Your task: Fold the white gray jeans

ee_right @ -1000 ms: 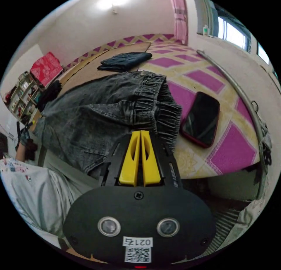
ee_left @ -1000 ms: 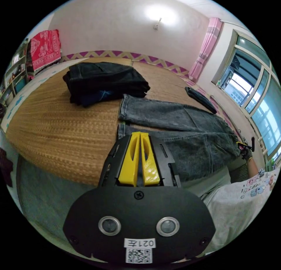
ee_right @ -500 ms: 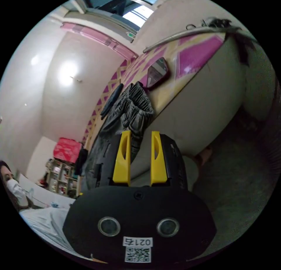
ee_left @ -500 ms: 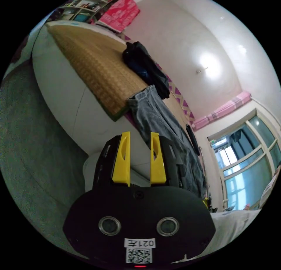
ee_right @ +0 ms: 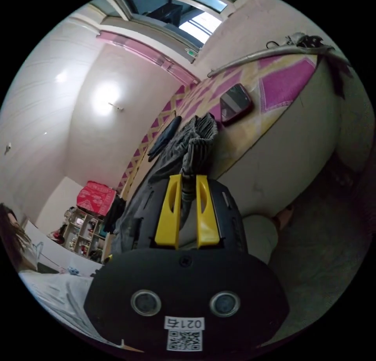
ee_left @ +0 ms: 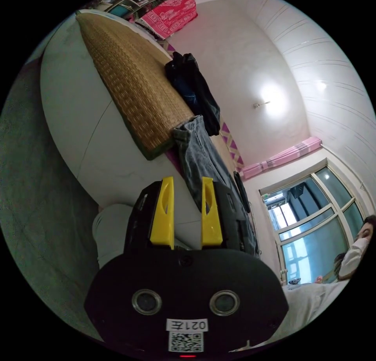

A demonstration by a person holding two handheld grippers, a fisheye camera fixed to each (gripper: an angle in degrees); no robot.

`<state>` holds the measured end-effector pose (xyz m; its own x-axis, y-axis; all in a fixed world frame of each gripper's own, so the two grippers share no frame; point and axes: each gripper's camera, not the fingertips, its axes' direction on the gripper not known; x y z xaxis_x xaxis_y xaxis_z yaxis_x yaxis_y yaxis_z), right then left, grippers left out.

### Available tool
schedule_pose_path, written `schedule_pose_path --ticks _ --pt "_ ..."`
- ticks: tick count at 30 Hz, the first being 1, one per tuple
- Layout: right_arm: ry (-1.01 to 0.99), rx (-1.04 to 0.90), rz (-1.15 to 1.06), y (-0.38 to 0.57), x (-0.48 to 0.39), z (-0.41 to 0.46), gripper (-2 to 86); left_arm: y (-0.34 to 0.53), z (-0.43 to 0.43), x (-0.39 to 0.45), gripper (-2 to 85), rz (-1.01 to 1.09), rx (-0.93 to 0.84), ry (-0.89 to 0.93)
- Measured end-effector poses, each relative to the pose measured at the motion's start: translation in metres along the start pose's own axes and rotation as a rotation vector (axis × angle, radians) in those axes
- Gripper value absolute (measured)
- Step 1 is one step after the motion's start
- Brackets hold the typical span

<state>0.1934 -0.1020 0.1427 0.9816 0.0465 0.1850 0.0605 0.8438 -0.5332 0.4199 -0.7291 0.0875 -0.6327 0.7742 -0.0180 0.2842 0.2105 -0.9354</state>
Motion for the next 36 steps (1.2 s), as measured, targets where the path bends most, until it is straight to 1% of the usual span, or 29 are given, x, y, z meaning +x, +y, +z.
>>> schedule_pose_path --ticks 2,3,6,9,13,17,20,22,25,26,29,31,33,35,36 --pt "0.066 -0.059 0.004 -0.005 0.002 0.016 7.2 -0.005 0.003 -0.001 10.0 0.001 0.006 -0.005" --pt "0.068 -0.073 0.019 -0.006 0.005 0.019 7.2 -0.009 0.006 -0.002 9.9 -0.002 0.006 -0.012" --pt "0.008 -0.080 0.063 -0.008 0.016 0.024 7.1 -0.018 0.016 -0.003 8.5 -0.014 -0.020 0.002" --pt "0.001 -0.094 0.068 -0.010 0.017 0.029 6.7 -0.025 0.021 0.001 5.1 0.015 -0.054 -0.045" --pt "-0.055 -0.095 0.121 -0.014 0.021 0.033 5.0 -0.033 0.027 0.002 0.6 0.041 -0.080 0.015" --pt "-0.075 -0.111 0.114 -0.024 0.008 0.040 3.8 -0.041 0.034 0.012 -0.7 0.052 -0.119 0.018" --pt "-0.098 -0.124 0.103 -0.036 -0.008 0.046 3.0 -0.053 0.038 0.033 -0.9 0.086 -0.168 0.020" --pt "-0.129 -0.135 0.103 -0.047 -0.019 0.051 2.5 -0.072 0.043 0.062 -1.0 0.162 -0.241 -0.012" --pt "-0.187 -0.147 0.094 -0.075 -0.041 0.063 2.2 -0.102 0.055 0.108 -1.0 0.274 -0.288 -0.033" --pt "-0.205 -0.151 0.082 -0.090 -0.052 0.072 2.2 -0.110 0.059 0.116 -1.0 0.283 -0.291 -0.022" --pt "-0.253 -0.171 0.089 -0.135 -0.073 0.110 2.3 -0.154 0.092 0.153 -0.9 0.299 -0.326 0.010" --pt "-0.248 -0.191 0.081 -0.165 -0.084 0.144 2.6 -0.188 0.135 0.174 -0.7 0.283 -0.363 0.003" --pt "-0.220 -0.210 0.080 -0.191 -0.093 0.185 3.2 -0.208 0.173 0.183 -0.4 0.257 -0.386 -0.017" --pt "-0.143 -0.232 0.078 -0.217 -0.100 0.245 4.9 -0.224 0.216 0.187 0.6 0.232 -0.405 -0.055" --pt "-0.119 -0.240 0.073 -0.221 -0.101 0.260 5.5 -0.232 0.245 0.185 2.5 0.211 -0.417 -0.102"
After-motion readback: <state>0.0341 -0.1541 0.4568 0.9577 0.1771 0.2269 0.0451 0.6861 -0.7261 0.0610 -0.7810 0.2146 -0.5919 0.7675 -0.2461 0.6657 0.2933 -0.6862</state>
